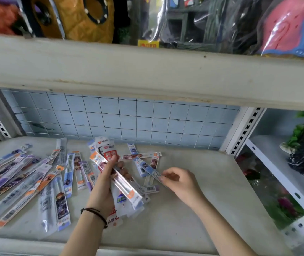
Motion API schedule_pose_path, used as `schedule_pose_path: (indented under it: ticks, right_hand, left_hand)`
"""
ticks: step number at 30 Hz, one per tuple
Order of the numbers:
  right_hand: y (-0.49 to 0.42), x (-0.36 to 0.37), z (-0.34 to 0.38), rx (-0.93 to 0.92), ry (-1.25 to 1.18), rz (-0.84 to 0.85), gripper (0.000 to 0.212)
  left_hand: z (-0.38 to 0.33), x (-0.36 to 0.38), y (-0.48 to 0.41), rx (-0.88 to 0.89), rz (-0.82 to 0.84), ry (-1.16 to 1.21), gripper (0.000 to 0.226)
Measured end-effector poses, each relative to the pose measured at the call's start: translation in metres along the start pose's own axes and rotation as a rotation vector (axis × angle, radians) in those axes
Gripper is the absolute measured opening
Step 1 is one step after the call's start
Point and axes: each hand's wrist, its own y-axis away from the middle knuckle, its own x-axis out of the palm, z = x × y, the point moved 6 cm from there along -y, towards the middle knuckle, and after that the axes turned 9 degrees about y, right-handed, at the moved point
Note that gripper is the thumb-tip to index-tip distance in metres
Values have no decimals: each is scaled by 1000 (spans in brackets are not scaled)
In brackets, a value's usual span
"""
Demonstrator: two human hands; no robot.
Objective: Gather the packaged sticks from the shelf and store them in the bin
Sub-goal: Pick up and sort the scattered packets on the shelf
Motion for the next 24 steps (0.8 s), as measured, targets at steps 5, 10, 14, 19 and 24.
schedule_pose_path:
  ticks: [5,10,14,19,24]
  right_hand:
    - [-11,12,-8,-8,475,19,40]
    - [-13,7,-13,94,271,6,15]
    - [-5,4,-7,171,-247,16,20]
    - [13,21,26,123,-602,194,15]
    - [23,44,46,116,-581,328,18]
  left_hand:
    - [-1,4,5,-26,79,130,14]
    - [2,2,6,-44,62,78,12]
    - [6,-4,3,-72,54,-16,11]
    - [12,2,4,-103,71,-152,39]
    - [13,8,11,-142,103,-191,34]
